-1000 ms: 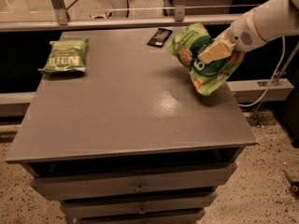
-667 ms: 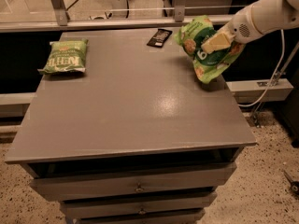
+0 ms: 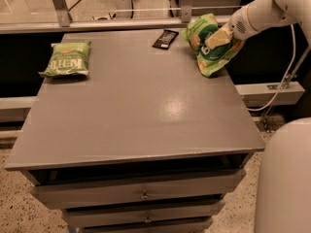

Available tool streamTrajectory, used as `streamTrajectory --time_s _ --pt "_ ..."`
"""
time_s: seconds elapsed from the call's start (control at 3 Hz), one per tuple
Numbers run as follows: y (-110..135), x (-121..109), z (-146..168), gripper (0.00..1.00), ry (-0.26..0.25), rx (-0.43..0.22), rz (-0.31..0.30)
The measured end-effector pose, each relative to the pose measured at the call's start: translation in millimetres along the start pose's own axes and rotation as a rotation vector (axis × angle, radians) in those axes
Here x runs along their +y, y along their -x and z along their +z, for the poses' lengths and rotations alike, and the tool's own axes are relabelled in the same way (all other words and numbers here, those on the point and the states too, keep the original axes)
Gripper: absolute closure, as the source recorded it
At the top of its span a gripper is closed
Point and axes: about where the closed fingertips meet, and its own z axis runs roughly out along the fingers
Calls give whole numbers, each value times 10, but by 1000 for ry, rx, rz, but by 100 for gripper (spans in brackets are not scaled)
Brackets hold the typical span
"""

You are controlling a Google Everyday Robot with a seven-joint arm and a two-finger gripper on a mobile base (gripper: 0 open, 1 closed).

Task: Move green rice chip bag near rxbar chocolate

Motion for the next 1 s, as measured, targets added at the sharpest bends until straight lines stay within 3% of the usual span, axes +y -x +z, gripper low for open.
streamTrajectory --time_s 0.33,0.67,1.0 --pt "23 -103 208 100 -3 8 12" --pt "58 -132 370 85 8 12 14" --pt "77 -123 445 62 19 14 14"
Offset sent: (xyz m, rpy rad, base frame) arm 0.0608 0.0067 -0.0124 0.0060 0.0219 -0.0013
